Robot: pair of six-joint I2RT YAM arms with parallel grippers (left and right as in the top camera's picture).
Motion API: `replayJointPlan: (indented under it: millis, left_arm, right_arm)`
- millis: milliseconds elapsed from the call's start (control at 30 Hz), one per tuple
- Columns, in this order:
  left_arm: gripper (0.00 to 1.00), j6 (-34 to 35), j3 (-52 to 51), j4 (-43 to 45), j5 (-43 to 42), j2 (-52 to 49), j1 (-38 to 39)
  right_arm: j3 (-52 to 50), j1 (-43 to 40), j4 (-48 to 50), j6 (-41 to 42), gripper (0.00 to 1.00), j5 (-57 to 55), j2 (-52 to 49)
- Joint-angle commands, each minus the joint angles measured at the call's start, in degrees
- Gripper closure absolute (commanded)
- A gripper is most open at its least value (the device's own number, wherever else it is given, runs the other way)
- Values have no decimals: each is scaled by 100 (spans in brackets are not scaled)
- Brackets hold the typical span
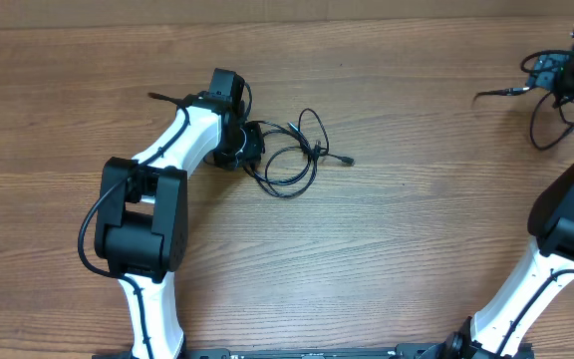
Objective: Untangle cables
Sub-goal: 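Carry the cable with the right gripper to the upper right corner, then release the cable at the upper right and lift the right gripper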
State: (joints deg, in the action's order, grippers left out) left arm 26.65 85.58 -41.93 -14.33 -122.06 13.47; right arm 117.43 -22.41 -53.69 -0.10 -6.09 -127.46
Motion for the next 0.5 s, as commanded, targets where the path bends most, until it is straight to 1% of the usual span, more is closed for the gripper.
replayJointPlan:
  millis: [0, 100, 167, 200, 233, 300, 333, 367, 400, 467]
  left_arm:
    - [77, -50, -24, 42, 120, -234, 4]
    - [76, -50, -24, 48, 122, -234, 4]
    - [76, -50, -24, 50, 125, -234, 4]
    - [76, -50, -24, 55, 125, -234, 4]
    - [76, -52, -24, 61, 125, -234, 4]
    - [75, -52, -24, 68, 129, -234, 4]
    - [75, -50, -24, 72, 127, -234, 4]
    - [75, -50, -24, 76, 129, -234, 4]
    - [75, -52, -24, 79, 138, -234, 4]
    - [75, -52, -24, 85, 144, -234, 4]
  right_arm:
    - [179, 72, 192, 52, 50, 496, 142]
    - [179, 70, 544, 50, 51, 494, -70]
    - [179, 70, 776, 52, 48, 494, -214]
    - [179, 70, 922, 52, 44, 496, -310]
    - [179, 70, 1058, 52, 38, 496, -411]
    - [179, 74, 1213, 52, 28, 503, -535]
    - [179, 85, 1296, 52, 13, 654, -590]
    - [179, 85, 1320, 50, 8, 728, -601]
    - [179, 87, 1360, 52, 0, 807, -608]
    - [195, 87, 1427, 52, 0, 922, -584]
